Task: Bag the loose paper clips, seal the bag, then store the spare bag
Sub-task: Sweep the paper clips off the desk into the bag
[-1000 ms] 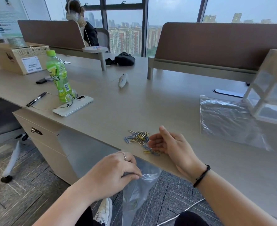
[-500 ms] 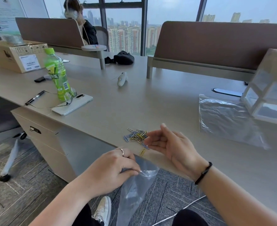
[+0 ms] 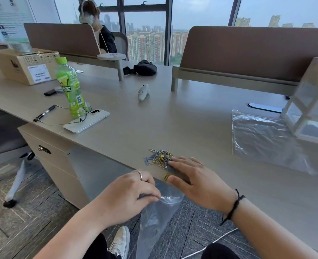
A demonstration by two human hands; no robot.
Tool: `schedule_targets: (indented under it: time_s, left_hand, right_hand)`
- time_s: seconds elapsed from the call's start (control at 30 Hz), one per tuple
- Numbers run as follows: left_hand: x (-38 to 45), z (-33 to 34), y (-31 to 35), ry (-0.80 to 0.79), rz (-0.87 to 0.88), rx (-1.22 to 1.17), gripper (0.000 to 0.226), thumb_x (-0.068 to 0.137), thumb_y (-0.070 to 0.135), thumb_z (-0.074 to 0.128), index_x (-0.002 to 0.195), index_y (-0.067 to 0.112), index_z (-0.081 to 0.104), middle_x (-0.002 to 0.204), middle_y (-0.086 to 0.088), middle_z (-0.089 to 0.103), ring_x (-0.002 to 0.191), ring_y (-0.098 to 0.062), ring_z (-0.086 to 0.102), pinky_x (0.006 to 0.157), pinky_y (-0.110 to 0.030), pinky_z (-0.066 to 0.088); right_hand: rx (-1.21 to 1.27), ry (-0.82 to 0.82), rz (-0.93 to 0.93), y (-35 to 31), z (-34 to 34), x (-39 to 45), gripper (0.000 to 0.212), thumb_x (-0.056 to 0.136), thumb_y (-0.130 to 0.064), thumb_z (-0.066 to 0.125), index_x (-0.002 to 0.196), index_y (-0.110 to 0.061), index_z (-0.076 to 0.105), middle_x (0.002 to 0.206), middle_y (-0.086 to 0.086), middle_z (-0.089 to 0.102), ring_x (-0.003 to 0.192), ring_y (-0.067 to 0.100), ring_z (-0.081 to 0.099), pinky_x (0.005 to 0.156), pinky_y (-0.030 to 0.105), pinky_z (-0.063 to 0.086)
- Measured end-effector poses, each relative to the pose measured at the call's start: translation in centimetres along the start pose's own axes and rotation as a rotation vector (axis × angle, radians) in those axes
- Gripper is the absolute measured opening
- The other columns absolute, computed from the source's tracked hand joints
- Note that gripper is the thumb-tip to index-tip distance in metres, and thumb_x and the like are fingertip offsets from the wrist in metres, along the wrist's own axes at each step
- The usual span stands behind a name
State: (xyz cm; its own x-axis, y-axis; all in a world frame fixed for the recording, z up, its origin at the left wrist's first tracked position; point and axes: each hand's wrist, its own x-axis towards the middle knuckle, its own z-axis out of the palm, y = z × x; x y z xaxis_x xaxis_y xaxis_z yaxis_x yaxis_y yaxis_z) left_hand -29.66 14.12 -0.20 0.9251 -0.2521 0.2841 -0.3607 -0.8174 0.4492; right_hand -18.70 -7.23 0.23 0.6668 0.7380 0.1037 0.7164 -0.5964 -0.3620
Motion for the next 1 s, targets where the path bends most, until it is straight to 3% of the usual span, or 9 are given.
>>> schedule_targets:
  time_s: [0.2, 0.37, 0.53, 0.67, 0.8, 0.9, 1.0]
  left_hand:
    - [-0.1, -0.2, -0.4, 0.006, 0.003, 0.000, 0.011, 0.087, 0.039, 0.066, 0.095, 0.037, 0.073, 0.092, 0.018, 0.059, 0.085, 0.001, 0.058, 0.074, -0.030, 0.051]
    - [0.2, -0.3, -0.4, 0.015, 0.008, 0.004, 0.013, 0.087, 0.041, 0.062, 0.094, 0.036, 0.072, 0.091, 0.017, 0.060, 0.083, 0.001, 0.058, 0.072, -0.032, 0.051]
    - [0.3, -0.4, -0.5, 0.006, 0.006, -0.005, 0.010, 0.088, 0.038, 0.065, 0.095, 0.036, 0.073, 0.093, 0.018, 0.061, 0.086, 0.001, 0.058, 0.074, -0.033, 0.051]
    - [0.0, -0.5, -0.6, 0.013, -0.003, 0.001, 0.016, 0.086, 0.045, 0.062, 0.095, 0.037, 0.073, 0.092, 0.019, 0.060, 0.086, 0.003, 0.058, 0.074, -0.029, 0.051]
    - [-0.1, -0.5, -0.4, 0.009, -0.016, -0.007, 0.017, 0.086, 0.046, 0.061, 0.096, 0.038, 0.072, 0.091, 0.019, 0.060, 0.086, 0.002, 0.058, 0.075, -0.028, 0.051]
    - [-0.1, -0.6, -0.5, 0.010, -0.020, -0.011, 0.020, 0.086, 0.048, 0.059, 0.096, 0.038, 0.073, 0.091, 0.018, 0.060, 0.086, 0.001, 0.058, 0.075, -0.030, 0.051]
    - [-0.2, -0.8, -0.7, 0.013, -0.026, -0.014, 0.020, 0.086, 0.049, 0.058, 0.096, 0.039, 0.072, 0.092, 0.018, 0.060, 0.091, -0.001, 0.061, 0.076, -0.032, 0.052]
  right_hand:
    - [-0.018, -0.048, -0.062, -0.7, 0.3, -1.4, 0.070, 0.093, -0.069, 0.022, 0.152, -0.033, 0.034, 0.161, -0.018, 0.025, 0.149, -0.002, 0.011, 0.124, 0.030, 0.010]
    - [0.075, -0.045, -0.100, -1.4, 0.6, -2.2, 0.077, 0.089, -0.075, 0.016, 0.148, -0.033, 0.041, 0.157, -0.021, 0.032, 0.147, -0.006, 0.014, 0.123, 0.029, 0.012]
    - [0.249, -0.100, -0.158, -2.0, 0.4, -2.5, 0.059, 0.097, -0.062, 0.031, 0.144, -0.032, 0.049, 0.150, -0.022, 0.044, 0.145, -0.008, 0.021, 0.121, 0.021, 0.014]
    - [0.482, -0.040, -0.042, -0.7, -0.6, -1.4, 0.047, 0.096, -0.052, 0.046, 0.137, -0.032, 0.057, 0.140, -0.023, 0.051, 0.137, -0.016, 0.031, 0.116, 0.019, 0.028]
    - [0.220, 0.020, 0.076, 1.4, -0.9, 1.3, 0.055, 0.094, -0.058, 0.048, 0.145, -0.037, 0.043, 0.152, -0.019, 0.041, 0.145, -0.003, 0.025, 0.121, 0.036, 0.025]
    - [0.046, -0.064, 0.103, 1.3, -1.0, 3.5, 0.069, 0.091, -0.068, 0.040, 0.152, -0.037, 0.029, 0.160, -0.016, 0.027, 0.150, 0.005, 0.016, 0.124, 0.033, 0.011]
    - [-0.024, -0.100, 0.055, 0.6, -0.5, 4.5, 0.075, 0.089, -0.075, 0.033, 0.153, -0.039, 0.025, 0.162, -0.017, 0.023, 0.151, 0.005, 0.012, 0.124, 0.035, 0.005]
